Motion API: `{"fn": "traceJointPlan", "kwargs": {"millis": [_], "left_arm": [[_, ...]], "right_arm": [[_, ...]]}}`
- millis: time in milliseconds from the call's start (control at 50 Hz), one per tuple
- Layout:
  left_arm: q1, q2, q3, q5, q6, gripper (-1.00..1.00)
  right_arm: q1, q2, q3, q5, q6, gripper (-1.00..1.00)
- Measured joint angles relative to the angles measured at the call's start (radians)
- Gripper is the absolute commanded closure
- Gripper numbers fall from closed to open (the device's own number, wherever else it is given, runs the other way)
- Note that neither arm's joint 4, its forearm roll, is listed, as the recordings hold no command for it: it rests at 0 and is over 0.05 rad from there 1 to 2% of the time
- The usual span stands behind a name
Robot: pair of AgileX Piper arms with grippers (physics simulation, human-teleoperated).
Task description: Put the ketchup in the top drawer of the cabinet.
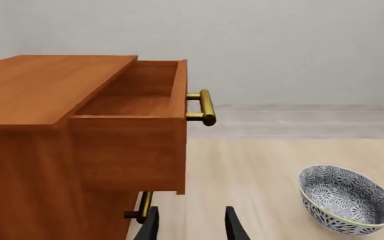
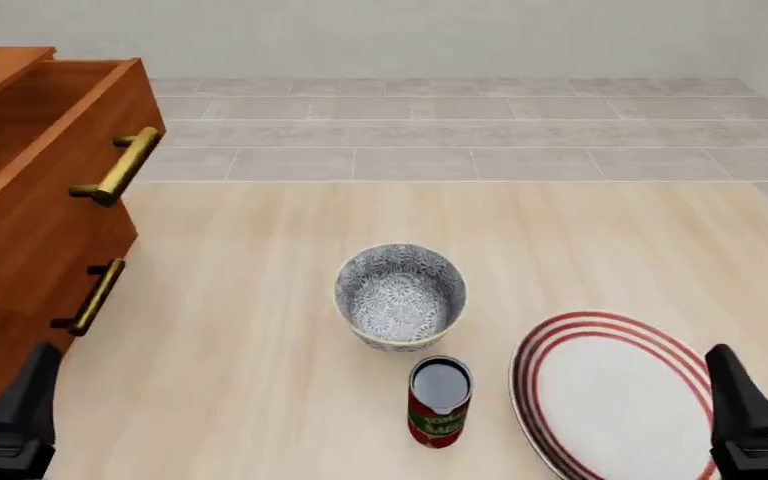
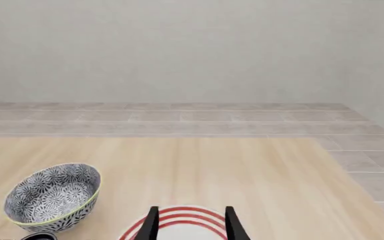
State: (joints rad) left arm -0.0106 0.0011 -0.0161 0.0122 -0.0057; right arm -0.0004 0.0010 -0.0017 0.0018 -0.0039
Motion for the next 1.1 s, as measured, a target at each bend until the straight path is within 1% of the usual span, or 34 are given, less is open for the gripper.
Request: {"fn": "traceJointPlan", "kwargs": {"millis": [120,280,400,580,680,740,840,980,1100], "left_arm": [[-0.047,0.000,-0.053,0.044,-0.010,-1.00],[-0.143,-0.001,-0.109,0.107,0.017,-1.00],[-0.222,0.000,-0.135,0.157,0.041,-1.00],[-0.339,0.003,-0.182,0.242,0.031,-1.00],[-0.405,0.002,-0.226,0.291,0.032,-1.00],[-0.447,0.014,-0.249,0.302,0.038,-1.00],[-0.521,0.079,-0.249,0.256,0.062,-1.00],[-0.615,0.238,-0.206,0.097,0.109,-1.00],[-0.675,0.386,-0.176,-0.042,0.115,-1.00]], "right_arm": [[-0.002,0.000,0.000,0.000,-0.004,-1.00],[0.002,0.000,-0.001,-0.002,-0.009,-1.00],[0.001,0.006,0.000,-0.006,0.010,-1.00],[-0.003,0.062,0.000,-0.064,0.021,-1.00],[-0.003,0.055,0.001,-0.056,0.025,-1.00],[-0.004,0.041,0.001,-0.043,0.028,-1.00],[-0.004,0.025,0.001,-0.026,0.038,-1.00],[-0.005,0.012,0.001,-0.017,0.047,-1.00],[-0.005,0.006,0.001,-0.014,0.047,-1.00]]}}
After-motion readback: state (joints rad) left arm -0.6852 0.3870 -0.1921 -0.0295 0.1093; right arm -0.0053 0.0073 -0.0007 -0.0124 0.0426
